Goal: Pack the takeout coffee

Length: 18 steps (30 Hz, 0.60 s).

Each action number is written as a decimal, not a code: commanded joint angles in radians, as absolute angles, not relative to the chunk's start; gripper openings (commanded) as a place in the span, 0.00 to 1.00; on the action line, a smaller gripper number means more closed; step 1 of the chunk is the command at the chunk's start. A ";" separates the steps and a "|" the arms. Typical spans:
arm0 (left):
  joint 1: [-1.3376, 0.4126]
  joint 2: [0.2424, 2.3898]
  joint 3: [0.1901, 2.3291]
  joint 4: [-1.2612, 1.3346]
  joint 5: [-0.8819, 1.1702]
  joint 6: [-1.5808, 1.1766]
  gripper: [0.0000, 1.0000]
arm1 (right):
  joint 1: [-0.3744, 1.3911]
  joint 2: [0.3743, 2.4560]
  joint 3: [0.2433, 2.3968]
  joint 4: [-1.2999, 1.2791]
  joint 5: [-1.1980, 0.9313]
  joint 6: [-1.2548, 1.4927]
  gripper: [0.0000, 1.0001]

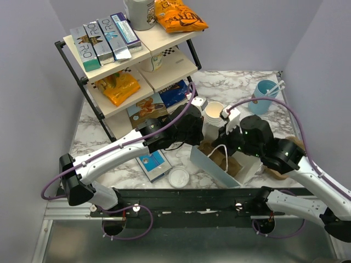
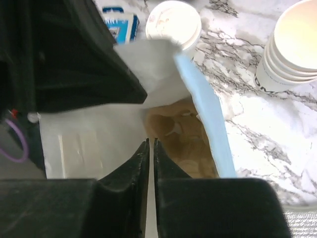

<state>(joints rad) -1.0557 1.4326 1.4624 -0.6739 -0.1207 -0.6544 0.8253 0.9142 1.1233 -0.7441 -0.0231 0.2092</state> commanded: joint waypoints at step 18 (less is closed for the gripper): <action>-1.048 1.408 1.456 -0.641 -0.117 -0.693 0.00 | 0.951 0.894 0.816 -0.607 0.086 0.032 0.01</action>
<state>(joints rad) -1.0557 1.4242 1.4620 -0.6685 -0.1165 -0.6785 0.9356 0.8841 0.8066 -0.5797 0.0578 0.0280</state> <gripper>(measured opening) 0.009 0.016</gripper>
